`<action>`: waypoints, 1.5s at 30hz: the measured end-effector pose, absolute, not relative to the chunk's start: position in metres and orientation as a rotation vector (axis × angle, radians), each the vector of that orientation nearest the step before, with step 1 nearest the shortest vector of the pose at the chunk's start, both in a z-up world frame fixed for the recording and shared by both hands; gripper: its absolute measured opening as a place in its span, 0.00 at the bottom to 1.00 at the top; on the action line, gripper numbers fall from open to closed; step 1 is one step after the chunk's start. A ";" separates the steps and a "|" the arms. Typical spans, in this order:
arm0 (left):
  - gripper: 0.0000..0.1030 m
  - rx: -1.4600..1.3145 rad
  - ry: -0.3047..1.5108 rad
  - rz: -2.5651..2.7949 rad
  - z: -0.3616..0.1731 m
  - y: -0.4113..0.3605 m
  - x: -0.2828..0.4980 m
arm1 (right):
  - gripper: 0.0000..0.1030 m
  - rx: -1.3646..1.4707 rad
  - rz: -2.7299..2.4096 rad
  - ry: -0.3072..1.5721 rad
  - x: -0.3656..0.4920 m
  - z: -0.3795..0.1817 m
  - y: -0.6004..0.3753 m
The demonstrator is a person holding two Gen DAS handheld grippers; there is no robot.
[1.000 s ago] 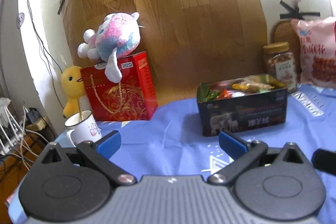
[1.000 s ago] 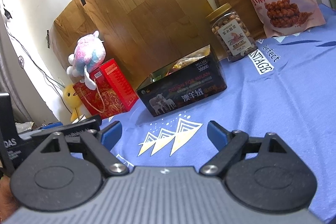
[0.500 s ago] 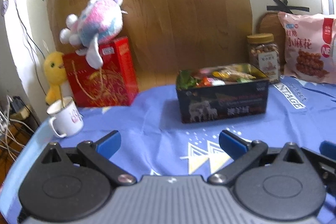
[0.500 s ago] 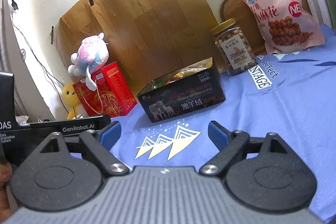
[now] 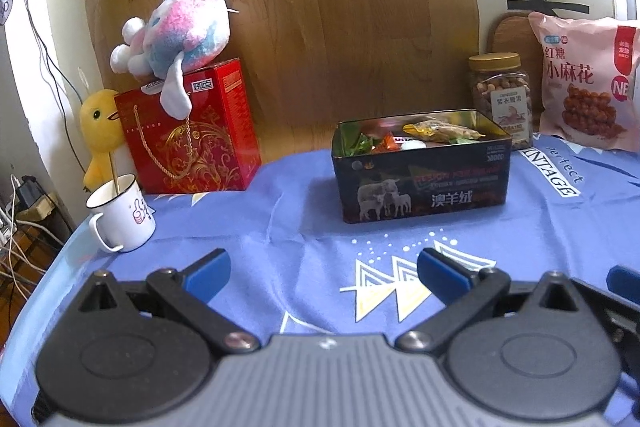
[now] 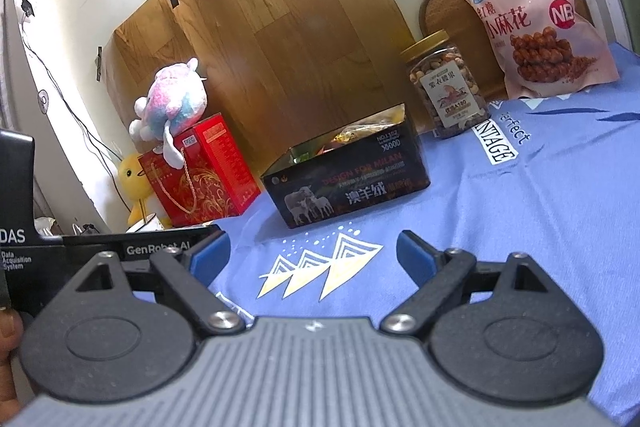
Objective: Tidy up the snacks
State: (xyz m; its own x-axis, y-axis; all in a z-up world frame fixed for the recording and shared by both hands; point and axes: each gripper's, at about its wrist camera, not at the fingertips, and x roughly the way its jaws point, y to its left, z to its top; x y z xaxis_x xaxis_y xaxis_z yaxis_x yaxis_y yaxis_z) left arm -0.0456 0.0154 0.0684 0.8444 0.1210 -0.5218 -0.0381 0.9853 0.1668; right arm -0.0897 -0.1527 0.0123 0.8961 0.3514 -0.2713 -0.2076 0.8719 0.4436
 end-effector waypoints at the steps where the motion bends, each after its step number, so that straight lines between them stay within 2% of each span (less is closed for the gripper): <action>1: 1.00 0.154 0.561 0.088 0.067 0.016 -0.045 | 0.89 0.419 0.300 0.354 -0.090 0.012 -0.153; 45: 1.00 0.181 0.630 0.097 0.042 0.011 -0.032 | 0.89 0.421 0.271 0.351 -0.086 0.003 -0.157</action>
